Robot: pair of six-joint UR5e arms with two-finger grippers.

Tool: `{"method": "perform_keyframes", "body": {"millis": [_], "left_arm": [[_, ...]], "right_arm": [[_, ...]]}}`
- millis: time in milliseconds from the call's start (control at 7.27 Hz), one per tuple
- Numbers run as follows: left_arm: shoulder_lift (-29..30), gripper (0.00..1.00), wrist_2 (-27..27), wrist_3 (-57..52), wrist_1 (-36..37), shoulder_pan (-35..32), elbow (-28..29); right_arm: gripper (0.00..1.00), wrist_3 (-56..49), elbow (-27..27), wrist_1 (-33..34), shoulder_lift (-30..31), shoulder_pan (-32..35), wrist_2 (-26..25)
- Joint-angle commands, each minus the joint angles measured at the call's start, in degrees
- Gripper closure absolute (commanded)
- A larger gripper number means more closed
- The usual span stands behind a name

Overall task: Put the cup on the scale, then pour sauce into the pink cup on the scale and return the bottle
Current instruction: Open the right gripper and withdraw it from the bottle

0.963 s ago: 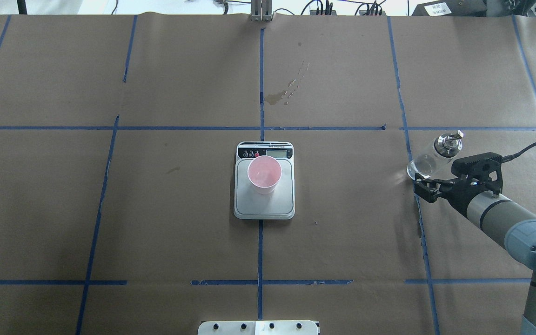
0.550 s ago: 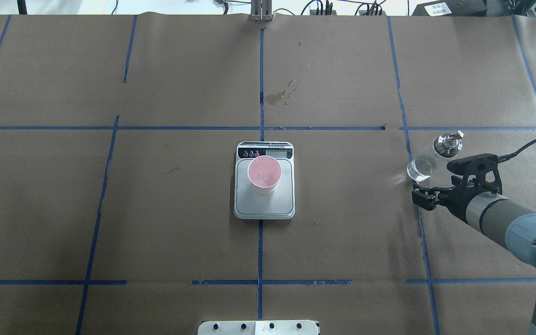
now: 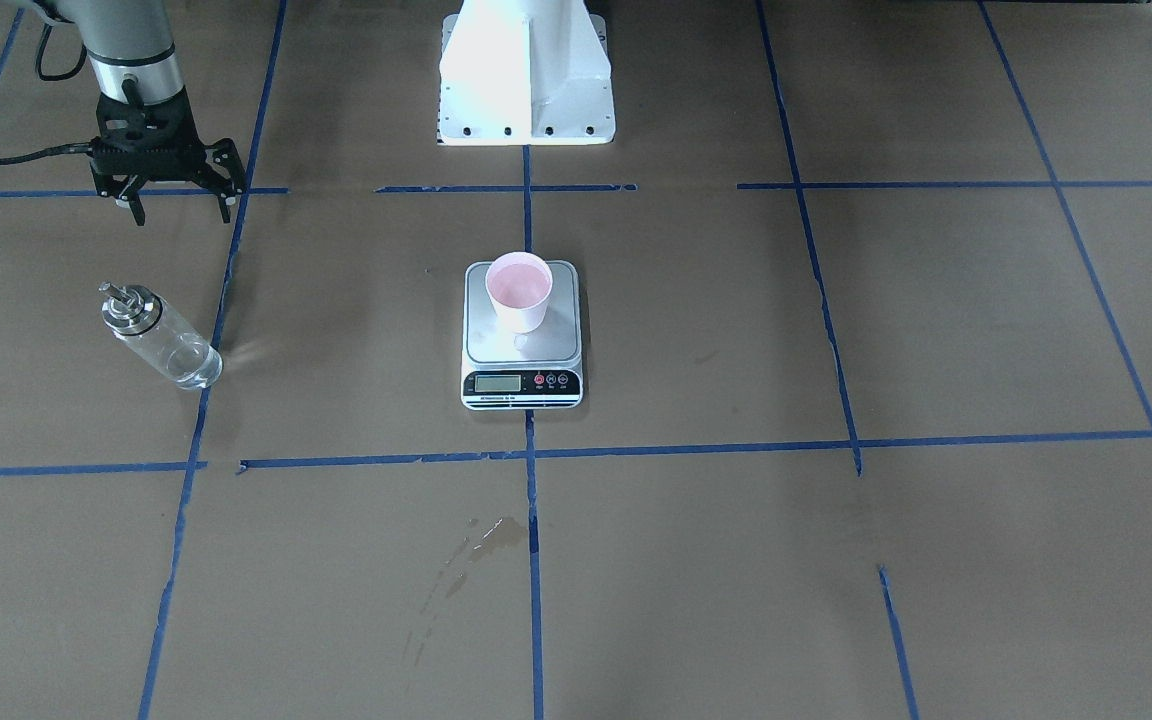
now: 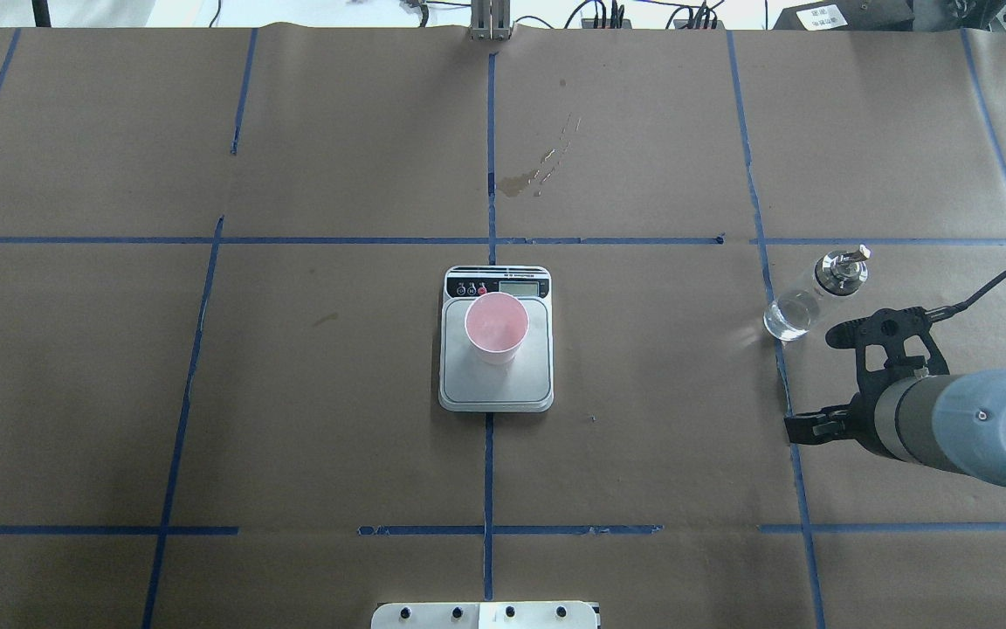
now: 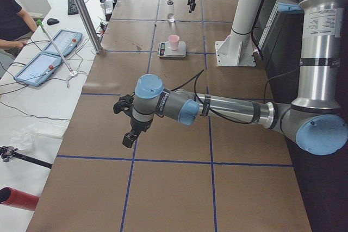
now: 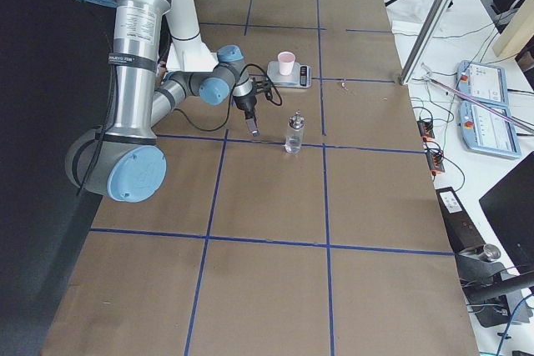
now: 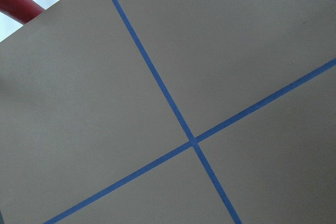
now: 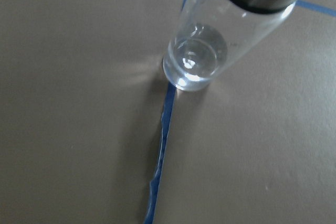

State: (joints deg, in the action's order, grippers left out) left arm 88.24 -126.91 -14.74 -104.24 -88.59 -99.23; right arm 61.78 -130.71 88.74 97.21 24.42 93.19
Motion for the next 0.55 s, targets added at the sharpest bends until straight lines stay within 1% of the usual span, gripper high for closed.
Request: {"method": "perform_keyframes", "body": {"millis": [0,138,275,412], "left_arm": [[0.0,0.0,0.0,-0.02,0.0,-0.09,0.0],[0.0,0.0,0.0,-0.02,0.0,-0.18,0.0],[0.09,0.0,0.0,-0.02,0.0,-0.09,0.09],[0.09,0.0,0.0,-0.02,0.0,-0.18,0.09]], "right_arm": [[0.0,0.01,-5.76,20.87,-9.8,2.64,7.17],[0.0,-0.08,-6.4,24.51,-14.37,8.83,10.84],[0.0,-1.39,-6.32,26.2,-16.76,16.46,18.01],[0.0,-4.53,-6.14,26.13,-18.62,23.06,24.35]]}}
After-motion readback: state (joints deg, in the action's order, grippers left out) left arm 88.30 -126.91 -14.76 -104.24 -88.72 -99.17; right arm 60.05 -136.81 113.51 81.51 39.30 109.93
